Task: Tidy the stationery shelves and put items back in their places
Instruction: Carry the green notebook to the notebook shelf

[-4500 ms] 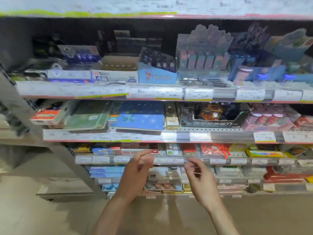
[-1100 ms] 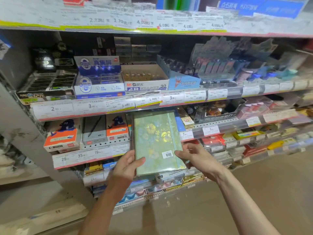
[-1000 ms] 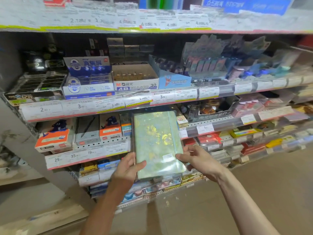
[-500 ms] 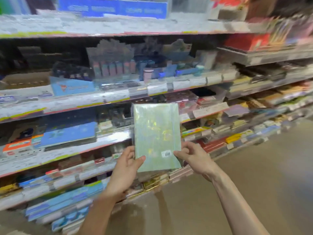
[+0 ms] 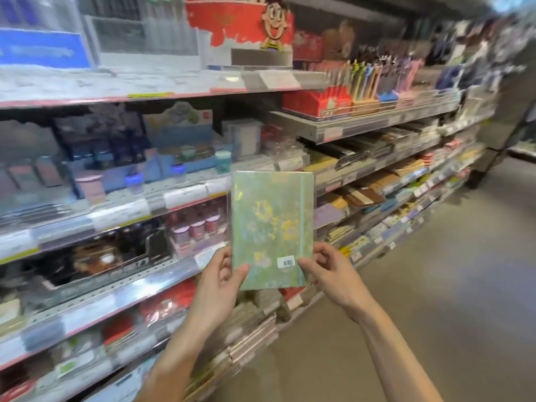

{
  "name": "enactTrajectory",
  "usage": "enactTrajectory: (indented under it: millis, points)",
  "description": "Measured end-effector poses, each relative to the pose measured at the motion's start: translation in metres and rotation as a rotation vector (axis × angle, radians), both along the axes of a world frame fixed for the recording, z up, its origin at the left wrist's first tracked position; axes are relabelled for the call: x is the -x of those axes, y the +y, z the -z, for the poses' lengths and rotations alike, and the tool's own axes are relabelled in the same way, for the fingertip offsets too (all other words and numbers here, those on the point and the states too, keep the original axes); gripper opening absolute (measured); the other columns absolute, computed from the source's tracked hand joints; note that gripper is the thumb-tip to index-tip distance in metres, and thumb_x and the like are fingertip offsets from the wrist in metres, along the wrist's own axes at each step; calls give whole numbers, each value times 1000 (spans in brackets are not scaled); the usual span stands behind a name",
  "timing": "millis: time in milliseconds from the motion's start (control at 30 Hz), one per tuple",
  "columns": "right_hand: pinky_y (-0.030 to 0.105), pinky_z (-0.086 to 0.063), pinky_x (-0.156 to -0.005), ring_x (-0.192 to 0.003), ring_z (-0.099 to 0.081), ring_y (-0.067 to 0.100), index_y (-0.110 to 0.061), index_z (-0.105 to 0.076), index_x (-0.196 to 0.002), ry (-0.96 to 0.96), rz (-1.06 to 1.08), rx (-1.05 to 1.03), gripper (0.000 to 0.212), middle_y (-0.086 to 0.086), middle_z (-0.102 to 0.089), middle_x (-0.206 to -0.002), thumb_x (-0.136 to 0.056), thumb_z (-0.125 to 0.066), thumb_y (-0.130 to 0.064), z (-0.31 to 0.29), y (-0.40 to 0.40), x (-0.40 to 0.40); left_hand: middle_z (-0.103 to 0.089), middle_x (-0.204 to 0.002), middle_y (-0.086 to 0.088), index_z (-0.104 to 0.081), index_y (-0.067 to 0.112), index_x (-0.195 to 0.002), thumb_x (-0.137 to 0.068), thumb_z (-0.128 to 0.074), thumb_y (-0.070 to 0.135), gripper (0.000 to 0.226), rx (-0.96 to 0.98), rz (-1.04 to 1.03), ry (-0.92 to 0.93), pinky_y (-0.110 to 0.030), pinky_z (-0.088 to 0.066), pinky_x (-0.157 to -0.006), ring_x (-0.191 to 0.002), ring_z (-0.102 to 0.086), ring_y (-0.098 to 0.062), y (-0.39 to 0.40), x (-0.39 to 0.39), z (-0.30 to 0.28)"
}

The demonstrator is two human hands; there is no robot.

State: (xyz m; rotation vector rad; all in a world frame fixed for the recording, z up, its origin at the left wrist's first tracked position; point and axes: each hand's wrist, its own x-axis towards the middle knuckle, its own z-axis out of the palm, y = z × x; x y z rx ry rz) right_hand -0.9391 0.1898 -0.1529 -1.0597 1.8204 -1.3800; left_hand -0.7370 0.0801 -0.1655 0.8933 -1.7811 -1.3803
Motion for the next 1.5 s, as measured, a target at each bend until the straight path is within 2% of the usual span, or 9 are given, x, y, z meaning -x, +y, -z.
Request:
enactTrajectory:
  millis: [67,167,400,533,667,833,1000,1233,1500]
  points:
    - [33,-48,-69,-80,-65,29,-15,-61,-106,0,40,17,18,25,-67,-100,-93,-67,-26,-4,-9,40,-71,-109,9,-57,27,-117,-95,-61,12,27,16,19,28,-24,-52,-86,-98,-69,-5,-13,45,-1]
    - [30,-47,-68,-80,-65,24,-13,-61,-104,26,95,20,17,16,-70,-93,-93,-67,-25,-15,-21,99,-72,-104,16,-58,25,-116,-94,-61,10,26,26,43,56,-15,-52,-78,-93,-70,-3,-35,113,-8]
    - [46,-52,-88,-99,-67,29,-16,-61,-111,21,161,55,26,17,-70,-102,-91,-69,-31,-20,-41,223,-69,-113,16,-57,38,-114,-93,-64,20,28,25,102,74,-23,-54,-85,-101,-67,-1,-67,240,-16]
    - [40,-51,-77,-89,-67,24,-20,-62,-106,18,167,44,33,15,-71,-99,-83,-70,-42,-12,-49,277,-69,-110,16,-55,36,-116,-93,-64,21,30,31,84,34,-27,-56,-87,-96,-68,1,-76,298,-11]
    - [20,-51,-74,-89,-70,6,-21,-63,-108,-1,116,17,20,-3,-75,-98,-92,-68,-30,-7,-56,336,-67,-109,17,-53,27,-126,-94,-62,25,33,45,64,-14,-16,-53,-76,-92,-66,6,-75,351,-4]
    - [11,-48,-64,-82,-70,3,-19,-62,-108,-4,2,1,19,-2,-75,-97,-93,-67,-28,0,-62,428,-67,-111,15,-51,28,-126,-94,-61,26,33,-4,-18,-35,-17,-52,-80,-95,-66,6,-66,431,5]
    - [13,-50,-66,-76,-65,5,-15,-61,-107,-6,-135,-58,19,1,-71,-85,-93,-67,-27,8,-61,520,-69,-111,11,-54,27,-123,-94,-62,21,30,-94,-119,-62,-11,-51,-78,-94,-67,4,-41,509,11]
    - [35,-46,-71,-74,-52,17,-8,-59,-99,7,-288,-132,22,7,-50,-77,-93,-67,-28,22,-92,587,-68,-108,12,-54,24,-116,-94,-62,17,25,-170,-266,-78,-6,-48,-71,-90,-65,11,-39,562,15]
    - [30,-48,-66,-72,-53,17,0,-57,-105,10,-313,-159,25,9,-49,-77,-93,-67,-20,15,-130,607,-72,-105,8,-56,25,-116,-94,-62,17,25,-203,-257,-25,-14,-53,-75,-94,-70,-4,-70,577,18]
